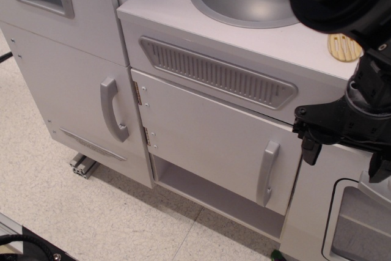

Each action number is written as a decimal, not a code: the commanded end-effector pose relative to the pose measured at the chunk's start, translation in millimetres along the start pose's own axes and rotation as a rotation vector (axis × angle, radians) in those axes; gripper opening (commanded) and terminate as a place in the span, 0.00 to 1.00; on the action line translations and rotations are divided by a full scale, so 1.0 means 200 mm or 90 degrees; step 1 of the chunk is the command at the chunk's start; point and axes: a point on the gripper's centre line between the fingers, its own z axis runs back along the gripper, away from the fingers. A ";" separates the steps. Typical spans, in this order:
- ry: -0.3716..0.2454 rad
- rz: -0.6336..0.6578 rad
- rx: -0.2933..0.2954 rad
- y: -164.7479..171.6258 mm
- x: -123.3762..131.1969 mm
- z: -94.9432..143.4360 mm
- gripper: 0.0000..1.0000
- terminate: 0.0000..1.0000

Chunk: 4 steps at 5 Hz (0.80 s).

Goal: Open cabinet

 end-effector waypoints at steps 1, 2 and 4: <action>0.000 0.000 0.000 0.00 0.00 0.00 1.00 0.00; -0.032 -0.022 -0.004 0.09 0.01 -0.05 1.00 0.00; -0.085 -0.088 0.019 0.25 -0.03 -0.18 1.00 0.00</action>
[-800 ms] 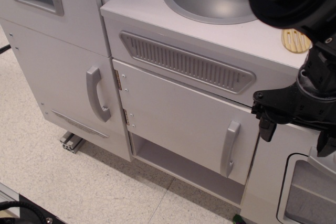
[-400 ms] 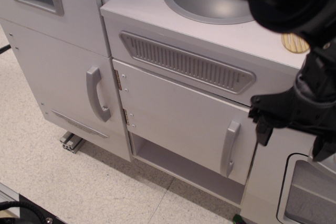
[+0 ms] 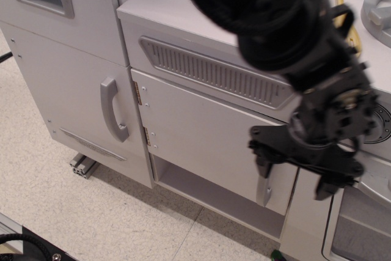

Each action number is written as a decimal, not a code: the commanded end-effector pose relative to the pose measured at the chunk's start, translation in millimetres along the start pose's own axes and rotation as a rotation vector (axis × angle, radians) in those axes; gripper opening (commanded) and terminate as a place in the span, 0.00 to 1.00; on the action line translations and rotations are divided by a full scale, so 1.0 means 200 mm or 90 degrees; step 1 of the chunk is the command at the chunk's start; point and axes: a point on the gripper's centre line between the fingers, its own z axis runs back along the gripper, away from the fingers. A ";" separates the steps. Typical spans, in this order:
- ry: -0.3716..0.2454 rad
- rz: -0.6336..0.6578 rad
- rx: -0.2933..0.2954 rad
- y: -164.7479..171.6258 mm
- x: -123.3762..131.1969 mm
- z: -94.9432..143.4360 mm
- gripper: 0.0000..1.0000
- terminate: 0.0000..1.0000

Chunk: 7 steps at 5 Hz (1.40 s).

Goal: Open cabinet

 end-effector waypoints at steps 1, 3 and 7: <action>-0.086 -0.037 -0.001 0.07 0.06 -0.07 1.00 0.00; -0.093 -0.042 -0.005 0.11 0.14 -0.16 1.00 0.00; -0.075 -0.038 -0.009 0.14 0.18 -0.24 0.00 0.00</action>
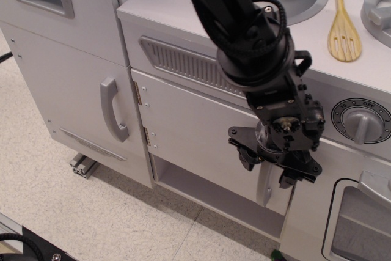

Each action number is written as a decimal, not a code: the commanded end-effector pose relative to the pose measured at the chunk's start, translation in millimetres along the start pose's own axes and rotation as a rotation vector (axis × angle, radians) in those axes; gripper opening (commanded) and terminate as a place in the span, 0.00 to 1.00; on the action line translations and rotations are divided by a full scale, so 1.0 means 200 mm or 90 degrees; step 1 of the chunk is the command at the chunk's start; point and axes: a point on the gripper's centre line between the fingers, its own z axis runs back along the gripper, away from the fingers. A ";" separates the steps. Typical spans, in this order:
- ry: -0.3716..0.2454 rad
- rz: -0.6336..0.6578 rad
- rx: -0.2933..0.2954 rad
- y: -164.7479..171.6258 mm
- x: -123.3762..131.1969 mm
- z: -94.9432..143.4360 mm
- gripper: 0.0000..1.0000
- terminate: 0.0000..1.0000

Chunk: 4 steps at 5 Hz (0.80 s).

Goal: Open cabinet

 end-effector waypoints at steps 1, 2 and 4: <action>-0.034 0.005 -0.006 0.00 0.08 0.01 0.00 0.00; -0.028 -0.004 -0.007 0.00 0.06 0.01 0.00 0.00; -0.019 -0.055 -0.011 0.08 -0.11 0.07 0.00 0.00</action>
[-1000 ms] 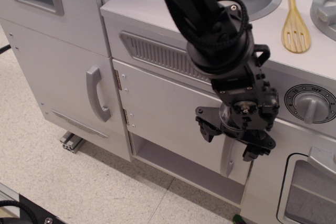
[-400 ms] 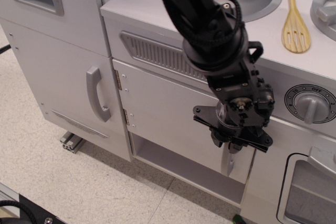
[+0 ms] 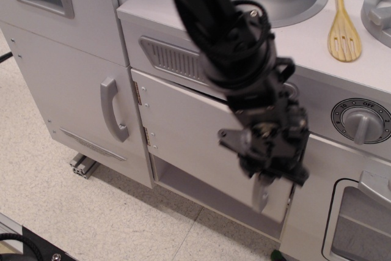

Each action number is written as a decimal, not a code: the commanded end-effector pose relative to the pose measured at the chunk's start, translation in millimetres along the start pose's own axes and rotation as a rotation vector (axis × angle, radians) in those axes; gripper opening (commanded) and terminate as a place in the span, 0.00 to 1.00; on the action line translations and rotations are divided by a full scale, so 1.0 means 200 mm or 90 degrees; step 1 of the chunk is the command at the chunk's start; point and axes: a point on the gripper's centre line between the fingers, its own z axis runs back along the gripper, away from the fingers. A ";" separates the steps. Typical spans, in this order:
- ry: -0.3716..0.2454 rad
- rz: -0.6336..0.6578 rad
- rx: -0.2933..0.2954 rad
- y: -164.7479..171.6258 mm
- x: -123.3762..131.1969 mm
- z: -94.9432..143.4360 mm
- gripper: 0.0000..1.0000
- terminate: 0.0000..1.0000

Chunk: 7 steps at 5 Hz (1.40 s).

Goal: Open cabinet

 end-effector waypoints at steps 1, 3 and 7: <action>-0.003 -0.051 -0.017 0.10 -0.09 0.10 0.00 0.00; 0.027 -0.094 -0.062 0.16 -0.08 0.34 1.00 0.00; -0.041 -0.020 -0.093 -0.05 0.26 0.34 1.00 0.00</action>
